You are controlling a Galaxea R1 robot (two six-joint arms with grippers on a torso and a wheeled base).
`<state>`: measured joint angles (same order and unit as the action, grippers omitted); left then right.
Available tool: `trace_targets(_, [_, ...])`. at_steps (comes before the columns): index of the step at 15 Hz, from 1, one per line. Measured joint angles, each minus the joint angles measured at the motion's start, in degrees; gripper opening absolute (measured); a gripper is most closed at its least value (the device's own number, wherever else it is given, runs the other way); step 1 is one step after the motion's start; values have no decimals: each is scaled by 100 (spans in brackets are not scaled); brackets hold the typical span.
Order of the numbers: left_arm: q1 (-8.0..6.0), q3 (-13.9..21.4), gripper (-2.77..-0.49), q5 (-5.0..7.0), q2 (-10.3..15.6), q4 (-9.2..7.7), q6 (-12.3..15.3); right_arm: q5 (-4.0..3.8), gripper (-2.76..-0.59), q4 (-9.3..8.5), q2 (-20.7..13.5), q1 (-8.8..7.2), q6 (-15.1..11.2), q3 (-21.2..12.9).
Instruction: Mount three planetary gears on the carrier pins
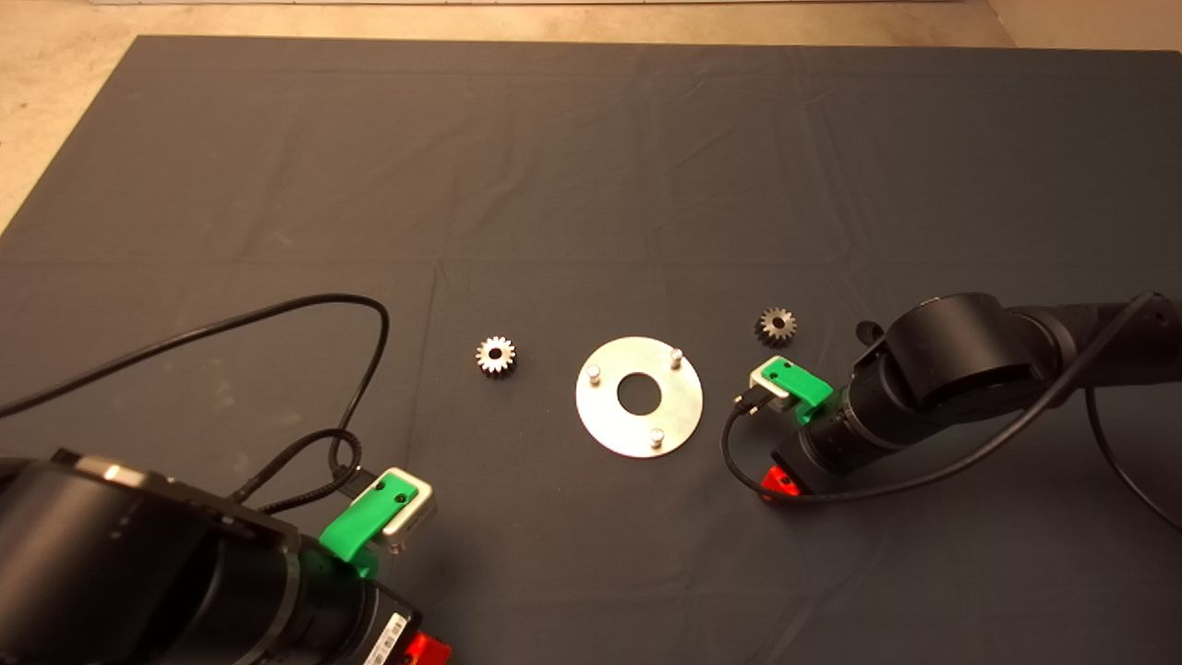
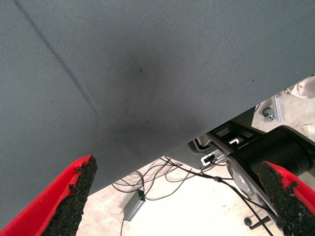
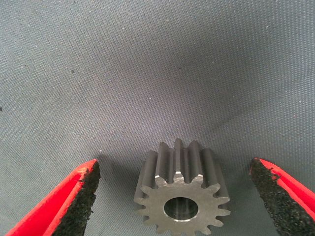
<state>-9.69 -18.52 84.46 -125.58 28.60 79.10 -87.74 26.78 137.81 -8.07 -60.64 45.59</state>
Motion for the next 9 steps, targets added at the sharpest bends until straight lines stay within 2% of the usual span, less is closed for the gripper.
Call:
trace_targets(4, [0, 0, -90, 0, 0, 0, 1, 0, -124, 0, 0, -2, 16, -25])
trace_targets(9, [0, 0, -90, 0, 5, 0, 0, -4, -153, -1, -2, -5, 16, -188])
